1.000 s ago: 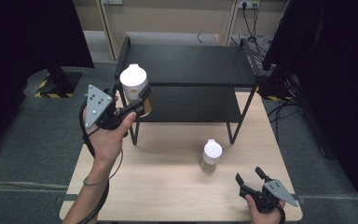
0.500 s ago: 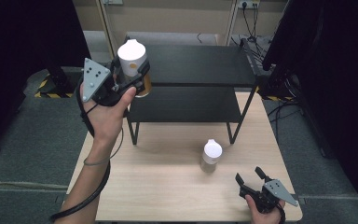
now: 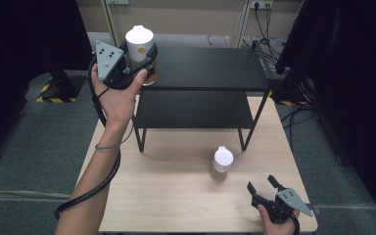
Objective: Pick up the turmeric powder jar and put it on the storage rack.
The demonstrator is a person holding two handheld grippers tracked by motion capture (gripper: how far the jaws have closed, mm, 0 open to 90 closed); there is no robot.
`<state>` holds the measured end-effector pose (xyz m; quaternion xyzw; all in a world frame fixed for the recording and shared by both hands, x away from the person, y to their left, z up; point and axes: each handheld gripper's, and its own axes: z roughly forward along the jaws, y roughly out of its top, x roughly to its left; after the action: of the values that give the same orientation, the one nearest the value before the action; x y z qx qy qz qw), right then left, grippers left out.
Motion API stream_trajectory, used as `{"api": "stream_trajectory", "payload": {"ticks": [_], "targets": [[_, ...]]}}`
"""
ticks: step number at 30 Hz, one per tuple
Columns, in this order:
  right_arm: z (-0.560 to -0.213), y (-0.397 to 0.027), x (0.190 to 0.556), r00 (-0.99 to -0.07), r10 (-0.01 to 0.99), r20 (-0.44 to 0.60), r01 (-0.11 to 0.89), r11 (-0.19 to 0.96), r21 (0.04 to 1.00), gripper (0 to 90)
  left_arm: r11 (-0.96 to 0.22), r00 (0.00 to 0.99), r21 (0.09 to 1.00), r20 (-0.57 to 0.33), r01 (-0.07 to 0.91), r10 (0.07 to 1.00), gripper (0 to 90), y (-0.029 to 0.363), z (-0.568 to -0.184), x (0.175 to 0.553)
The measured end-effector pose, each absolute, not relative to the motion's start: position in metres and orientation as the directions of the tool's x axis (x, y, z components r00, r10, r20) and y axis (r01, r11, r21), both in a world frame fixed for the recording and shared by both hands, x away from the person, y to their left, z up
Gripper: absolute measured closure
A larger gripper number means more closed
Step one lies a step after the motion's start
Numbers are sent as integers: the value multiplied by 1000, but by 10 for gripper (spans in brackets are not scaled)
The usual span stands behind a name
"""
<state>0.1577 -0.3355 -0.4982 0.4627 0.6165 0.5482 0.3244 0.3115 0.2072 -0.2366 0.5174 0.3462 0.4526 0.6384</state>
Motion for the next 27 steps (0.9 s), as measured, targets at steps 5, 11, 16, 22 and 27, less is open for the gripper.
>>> {"api": "stream_trajectory", "payload": {"ticks": [5, 11, 16, 22, 27], "targets": [[-498, -335, 158, -361, 927, 106, 217, -28, 976, 138, 55, 339, 977, 19, -207, 940, 304, 206, -237, 320], [-498, -335, 157, -362, 926, 106, 215, -28, 976, 138, 51, 326, 979, 16, -196, 945, 304, 205, -239, 326], [-498, -335, 157, -361, 926, 106, 216, -27, 976, 138, 56, 322, 981, 6, -183, 947, 304, 205, -240, 330], [-498, -335, 157, -362, 927, 103, 215, -25, 976, 137, 68, 321, 982, -8, -176, 947, 304, 204, -242, 334], [-498, -335, 157, -362, 927, 103, 213, -25, 977, 137, 85, 322, 981, -24, -176, 946, 303, 205, -244, 334]]}}
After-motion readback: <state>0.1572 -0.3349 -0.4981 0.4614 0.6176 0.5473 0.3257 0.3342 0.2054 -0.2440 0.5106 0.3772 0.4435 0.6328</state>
